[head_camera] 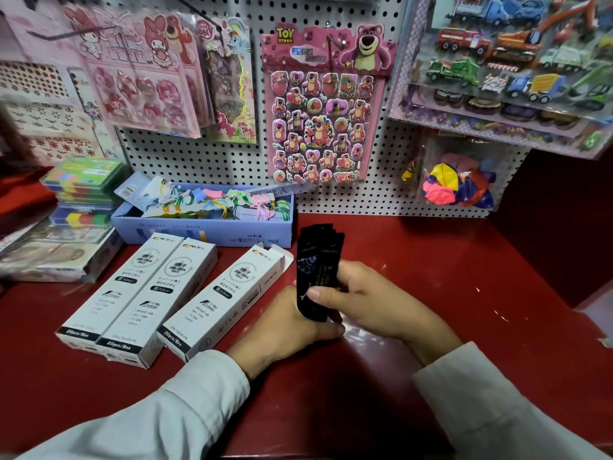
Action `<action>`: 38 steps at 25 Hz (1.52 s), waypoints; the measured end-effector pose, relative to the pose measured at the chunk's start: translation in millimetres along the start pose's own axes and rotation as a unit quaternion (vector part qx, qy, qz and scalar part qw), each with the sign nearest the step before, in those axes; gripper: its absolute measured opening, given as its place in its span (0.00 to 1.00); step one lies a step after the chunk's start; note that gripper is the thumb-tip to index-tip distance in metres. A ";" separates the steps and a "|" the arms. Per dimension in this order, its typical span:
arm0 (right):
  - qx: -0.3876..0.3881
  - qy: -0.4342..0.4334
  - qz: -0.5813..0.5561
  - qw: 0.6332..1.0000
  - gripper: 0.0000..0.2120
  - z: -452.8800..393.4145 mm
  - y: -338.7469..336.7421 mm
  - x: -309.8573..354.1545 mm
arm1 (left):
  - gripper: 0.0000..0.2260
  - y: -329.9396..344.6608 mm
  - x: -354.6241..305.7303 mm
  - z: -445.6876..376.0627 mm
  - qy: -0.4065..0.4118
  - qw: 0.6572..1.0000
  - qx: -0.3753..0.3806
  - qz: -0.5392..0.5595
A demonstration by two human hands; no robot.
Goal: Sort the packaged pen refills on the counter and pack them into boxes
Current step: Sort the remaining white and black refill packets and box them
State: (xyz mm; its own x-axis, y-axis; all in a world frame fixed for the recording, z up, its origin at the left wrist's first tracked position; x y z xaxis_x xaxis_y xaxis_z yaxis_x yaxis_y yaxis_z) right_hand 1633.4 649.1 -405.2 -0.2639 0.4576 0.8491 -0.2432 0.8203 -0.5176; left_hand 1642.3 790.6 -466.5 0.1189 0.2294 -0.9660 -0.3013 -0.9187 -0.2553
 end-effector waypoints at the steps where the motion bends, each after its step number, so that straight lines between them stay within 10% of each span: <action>1: -0.036 -0.008 -0.007 0.999 0.04 -1.6 0.1 1.3 | 0.11 -2.7 -3.0 -1.6 -0.004 1.000 -0.011 -0.022; 5: -0.231 0.000 -0.179 0.956 0.04 -7.0 -15.8 1.4 | 0.28 -46.0 -26.8 -14.0 0.032 0.988 -0.057 -0.136; 11: -0.331 0.083 -0.344 0.875 0.04 -5.0 -27.1 -4.6 | 0.38 -82.1 -11.2 -13.9 -0.070 0.852 -0.071 -0.514; 18: -0.352 0.010 -0.528 0.772 0.08 7.3 -56.2 25.5 | 0.31 -64.3 -69.5 -6.5 0.300 0.899 -0.212 -0.239; 25: -0.339 -0.085 -0.517 0.782 0.09 16.7 -46.7 61.3 | 0.24 -54.6 -69.2 3.6 0.282 0.873 -0.250 -0.309; 38: -0.329 0.008 -0.551 0.767 0.18 -45.0 -27.3 67.3 | 0.15 -57.5 -68.4 -3.8 0.298 0.812 -0.286 -0.412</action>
State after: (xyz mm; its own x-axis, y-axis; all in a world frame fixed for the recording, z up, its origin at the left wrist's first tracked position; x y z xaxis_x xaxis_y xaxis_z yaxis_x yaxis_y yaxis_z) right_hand 1664.3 672.9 -329.1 -0.2233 -0.6383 0.7367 0.2153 0.7048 0.6759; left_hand 1655.0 826.5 -385.6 0.5460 0.8019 -0.2425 0.5809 -0.5710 -0.5801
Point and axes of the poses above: each hand's wrist, its own z-axis away from the middle knuckle, its own y-axis out of the palm, x = y × z, the point moved 1 cm from there along -z, towards the middle knuckle, and after that the axes turned 6 degrees about -x, right-handed, at the moved point
